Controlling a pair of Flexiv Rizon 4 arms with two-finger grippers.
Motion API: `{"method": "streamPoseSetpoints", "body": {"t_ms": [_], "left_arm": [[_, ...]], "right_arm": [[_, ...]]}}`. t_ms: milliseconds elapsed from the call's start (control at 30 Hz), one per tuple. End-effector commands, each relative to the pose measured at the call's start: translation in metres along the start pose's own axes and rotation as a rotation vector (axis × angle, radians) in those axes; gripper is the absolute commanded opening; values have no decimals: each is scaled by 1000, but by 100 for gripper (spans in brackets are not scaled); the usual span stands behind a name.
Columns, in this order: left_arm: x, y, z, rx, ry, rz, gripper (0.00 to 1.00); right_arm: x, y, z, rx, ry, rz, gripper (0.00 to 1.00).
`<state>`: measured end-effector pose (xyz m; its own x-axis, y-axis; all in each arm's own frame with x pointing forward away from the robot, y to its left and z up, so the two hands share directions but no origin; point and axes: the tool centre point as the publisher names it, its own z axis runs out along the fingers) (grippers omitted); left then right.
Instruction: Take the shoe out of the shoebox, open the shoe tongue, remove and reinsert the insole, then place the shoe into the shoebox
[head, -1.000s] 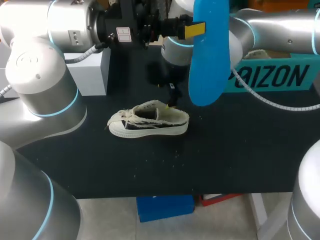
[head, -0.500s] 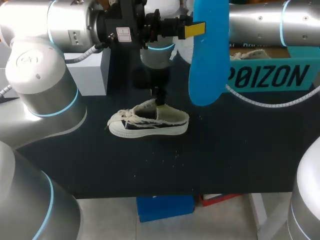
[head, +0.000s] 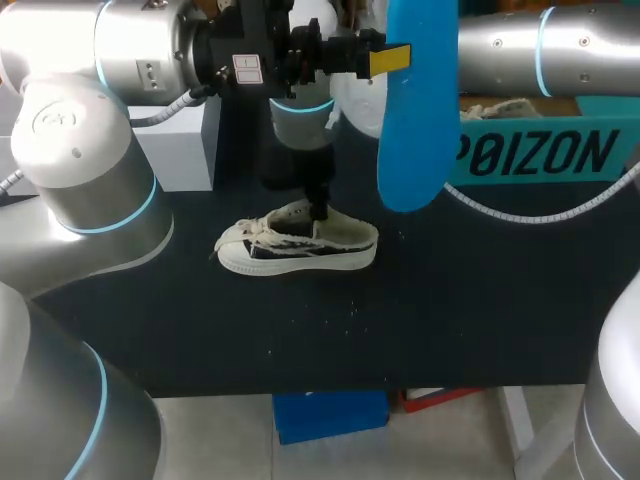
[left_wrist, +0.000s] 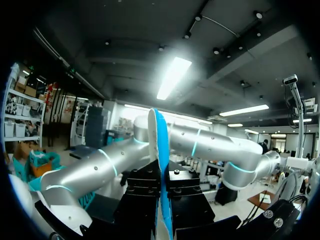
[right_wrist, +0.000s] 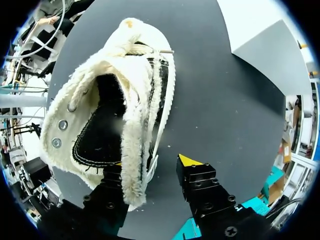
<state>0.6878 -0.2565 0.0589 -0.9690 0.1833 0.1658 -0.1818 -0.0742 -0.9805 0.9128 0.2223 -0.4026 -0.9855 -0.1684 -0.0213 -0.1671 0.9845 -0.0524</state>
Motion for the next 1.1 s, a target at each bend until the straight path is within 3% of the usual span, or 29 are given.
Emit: {"method": "streamPoseSetpoints", "body": {"t_ms": [33, 133, 733, 800, 900, 1000, 1100], "left_arm": [[0, 1, 2, 2, -3, 1, 0], [0, 1, 2, 2, -3, 1, 0], [0, 1, 2, 2, -3, 1, 0], [0, 1, 2, 2, -3, 1, 0], [0, 1, 2, 2, -3, 1, 0], [0, 1, 2, 2, -3, 1, 0], [0, 1, 2, 2, -3, 1, 0]], "right_arm": [[4, -2, 5, -37, 13, 3, 1], [8, 1, 6, -101, 86, 0, 0], [8, 1, 6, -101, 86, 0, 0], [18, 1, 4, -30, 67, -42, 0], [16, -4, -36, 53, 14, 70, 0], [13, -17, -87, 42, 13, 180, 0], [6, -37, -117, 47, 3, 330, 0]]}}
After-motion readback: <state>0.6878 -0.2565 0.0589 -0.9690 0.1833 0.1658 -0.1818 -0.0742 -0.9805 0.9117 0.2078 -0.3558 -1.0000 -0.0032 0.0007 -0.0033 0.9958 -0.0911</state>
